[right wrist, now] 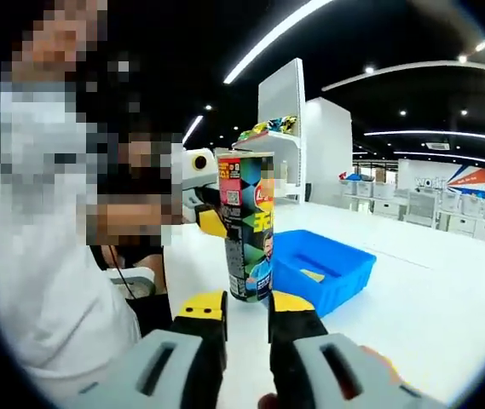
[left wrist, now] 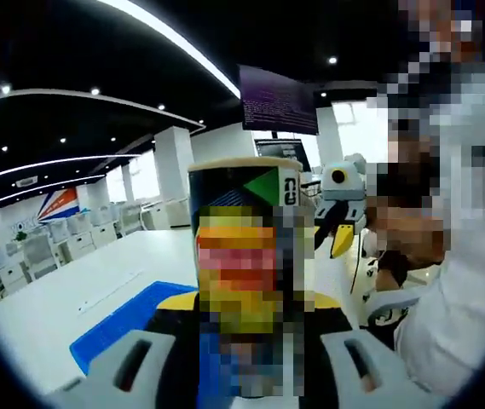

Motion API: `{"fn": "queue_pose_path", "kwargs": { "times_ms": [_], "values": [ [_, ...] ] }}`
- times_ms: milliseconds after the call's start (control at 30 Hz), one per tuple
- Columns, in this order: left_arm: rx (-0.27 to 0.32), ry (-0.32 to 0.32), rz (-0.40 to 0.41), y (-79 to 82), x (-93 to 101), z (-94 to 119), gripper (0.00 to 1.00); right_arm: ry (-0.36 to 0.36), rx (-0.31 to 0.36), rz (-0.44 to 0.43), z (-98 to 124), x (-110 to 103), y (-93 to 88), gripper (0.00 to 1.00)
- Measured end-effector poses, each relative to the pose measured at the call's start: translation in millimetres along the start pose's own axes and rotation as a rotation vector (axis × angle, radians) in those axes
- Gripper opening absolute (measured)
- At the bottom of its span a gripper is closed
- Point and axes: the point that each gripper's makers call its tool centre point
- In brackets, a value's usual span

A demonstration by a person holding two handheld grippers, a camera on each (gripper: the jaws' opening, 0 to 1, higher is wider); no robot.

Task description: Open the lid of the chip container on the table, take out the chips, place them into the box in front of the container, and close the lid

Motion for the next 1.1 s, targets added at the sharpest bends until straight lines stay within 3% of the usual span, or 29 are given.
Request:
{"fn": "queue_pose_path", "kwargs": {
  "times_ms": [200,500,800,1100],
  "values": [
    [-0.007,0.0,0.031,-12.9,5.9,5.9,0.41,-0.005,-0.014,0.005,0.8,-0.1,-0.9,0.2],
    [0.04,0.038,0.093,-25.9,4.3,14.5,0.41,-0.014,-0.031,0.005,1.6,1.8,-6.4,0.2],
    [0.108,0.036,0.132,-24.1,6.0,16.4,0.42,0.0,-0.022,0.009,1.7,-0.7,-4.9,0.21],
    [0.131,0.032,0.129,-23.6,6.0,14.8,0.43,0.024,-0.028,0.023,-0.7,-8.5,-6.6,0.24]
  ]
}}
Point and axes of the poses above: the point that each gripper's makers call its tool centre point, and the gripper's own axes: z roughly backward along the fingers, x roughly to its right, y roughly out of its top, and after that the axes turned 14 degrees about x, right-handed
